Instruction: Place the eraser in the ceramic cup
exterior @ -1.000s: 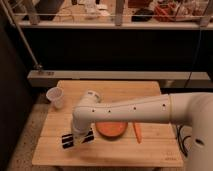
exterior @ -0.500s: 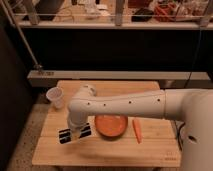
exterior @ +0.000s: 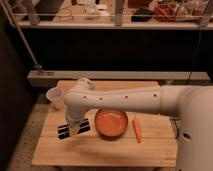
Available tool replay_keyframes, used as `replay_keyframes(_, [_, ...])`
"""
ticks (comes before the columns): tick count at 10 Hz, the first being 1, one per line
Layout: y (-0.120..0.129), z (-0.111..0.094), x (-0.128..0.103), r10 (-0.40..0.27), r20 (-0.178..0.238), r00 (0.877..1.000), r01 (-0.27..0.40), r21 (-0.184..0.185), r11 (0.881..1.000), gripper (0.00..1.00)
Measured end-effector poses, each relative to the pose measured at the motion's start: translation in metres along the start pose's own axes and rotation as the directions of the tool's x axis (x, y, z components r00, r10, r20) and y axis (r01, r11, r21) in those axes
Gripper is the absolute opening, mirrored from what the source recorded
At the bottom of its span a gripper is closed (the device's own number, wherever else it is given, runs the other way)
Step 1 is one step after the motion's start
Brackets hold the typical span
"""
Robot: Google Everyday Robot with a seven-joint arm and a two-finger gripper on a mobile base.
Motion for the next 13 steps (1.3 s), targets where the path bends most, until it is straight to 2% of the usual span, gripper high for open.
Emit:
replay_keyframes(6, [-0.027,-0.022,0.001,0.035,0.011,0.999,-0.034,-0.003,0.999,0.03])
replay_keyframes(9, [-0.048,-0.047,0.014,0.088,0.025,0.996,-0.088,0.0,0.996,0.03])
replay_keyframes(11, [-0.057,-0.055,0.017,0.116,0.04,0.992,-0.116,0.006,0.993,0.03])
replay_keyframes(13, [-0.065,-0.063,0.02,0.139,0.036,0.99,-0.139,0.003,0.99,0.03])
